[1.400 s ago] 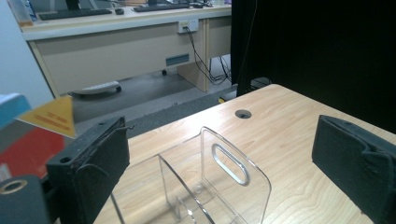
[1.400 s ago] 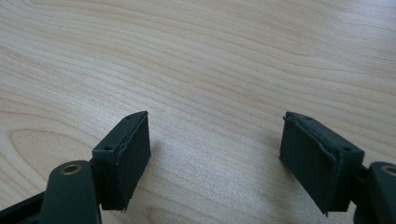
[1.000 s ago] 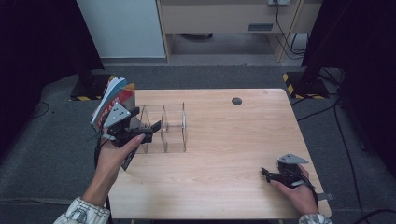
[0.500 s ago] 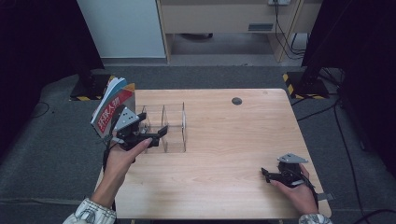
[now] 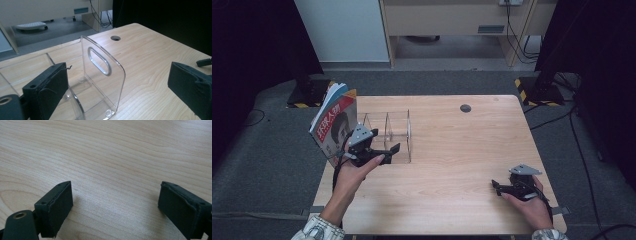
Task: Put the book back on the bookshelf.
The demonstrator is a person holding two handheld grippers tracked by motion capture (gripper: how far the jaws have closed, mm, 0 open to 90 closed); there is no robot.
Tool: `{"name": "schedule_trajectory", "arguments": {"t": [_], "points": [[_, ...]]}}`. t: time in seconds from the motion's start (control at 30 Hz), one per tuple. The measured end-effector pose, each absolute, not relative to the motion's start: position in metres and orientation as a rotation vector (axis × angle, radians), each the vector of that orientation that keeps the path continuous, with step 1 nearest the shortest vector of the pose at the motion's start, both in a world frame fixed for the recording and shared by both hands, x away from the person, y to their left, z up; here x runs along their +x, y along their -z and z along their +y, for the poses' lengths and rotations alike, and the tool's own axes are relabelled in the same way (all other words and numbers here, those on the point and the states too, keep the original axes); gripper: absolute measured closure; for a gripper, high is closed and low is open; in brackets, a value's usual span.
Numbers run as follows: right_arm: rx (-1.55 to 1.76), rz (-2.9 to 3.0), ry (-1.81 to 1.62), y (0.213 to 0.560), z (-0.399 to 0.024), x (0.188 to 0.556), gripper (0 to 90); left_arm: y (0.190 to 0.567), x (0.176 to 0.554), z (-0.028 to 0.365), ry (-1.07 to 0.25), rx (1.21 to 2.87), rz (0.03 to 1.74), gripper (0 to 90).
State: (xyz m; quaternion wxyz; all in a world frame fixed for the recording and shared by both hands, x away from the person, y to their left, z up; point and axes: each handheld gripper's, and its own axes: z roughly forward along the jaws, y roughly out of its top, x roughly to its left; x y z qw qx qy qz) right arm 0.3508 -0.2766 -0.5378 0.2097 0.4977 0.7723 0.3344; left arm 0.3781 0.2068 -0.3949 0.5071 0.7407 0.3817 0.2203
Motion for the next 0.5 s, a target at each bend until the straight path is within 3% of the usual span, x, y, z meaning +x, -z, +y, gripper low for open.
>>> {"name": "schedule_trajectory", "arguments": {"t": [0.5], "points": [[1.382, 2.152, -0.929, 0.538, -0.277, 0.351, 12.3, 0.418, 0.375, 0.182, -0.482, 1.839, 0.908, 2.6]]}}
